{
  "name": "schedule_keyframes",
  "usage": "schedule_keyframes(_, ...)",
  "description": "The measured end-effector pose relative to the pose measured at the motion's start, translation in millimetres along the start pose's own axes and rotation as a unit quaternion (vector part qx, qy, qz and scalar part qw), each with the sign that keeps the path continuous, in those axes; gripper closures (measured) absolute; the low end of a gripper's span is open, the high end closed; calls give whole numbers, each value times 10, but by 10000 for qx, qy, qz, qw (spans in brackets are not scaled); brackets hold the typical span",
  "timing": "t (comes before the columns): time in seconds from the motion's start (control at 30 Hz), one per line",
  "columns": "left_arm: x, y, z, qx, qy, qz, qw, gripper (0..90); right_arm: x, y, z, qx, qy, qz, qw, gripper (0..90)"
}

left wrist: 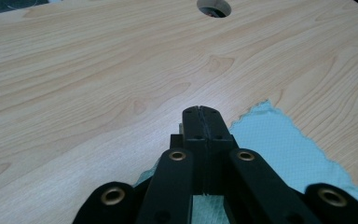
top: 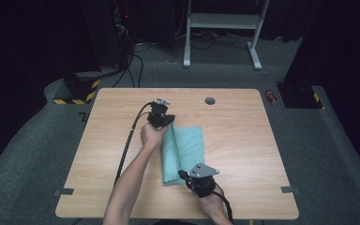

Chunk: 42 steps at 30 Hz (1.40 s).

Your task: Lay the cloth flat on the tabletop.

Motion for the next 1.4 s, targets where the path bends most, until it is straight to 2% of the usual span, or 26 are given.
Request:
schedule_keyframes(0.27, -3, -93, -42, 162, 166, -60, 9997, 900, 56, 85, -94, 142, -135, -30, 9998, 900)
schedule_keyframes(0.53, -55, -180, -132, 327, 208, -117, 9992, 900, 111, 161, -170, 286, -163, -59, 9994, 900)
schedule_keyframes(0.83, -164, -326, -305, 370, -60, 28, 9993, 900, 207, 247, -278, 385, -296, 1, 9988, 900)
schedule_keyframes(1.07, -220, -443, -430, 512, -65, 32, 9987, 900, 277, 335, -376, 497, -406, -11, 9979, 900)
schedule_keyframes(1.4, -297, -617, -625, 626, -253, 98, 9977, 900, 379, 400, -464, 616, -524, 108, 9967, 900)
Point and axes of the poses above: each handheld gripper's, and its own axes: y roughly backward along the jaws, x roughly out of its underside, z roughly to its left, the point moved 6 cm from there along -y, roughly forward along the jaws, and after that the axes turned 9 degrees about -y, right-handed, at the moved point
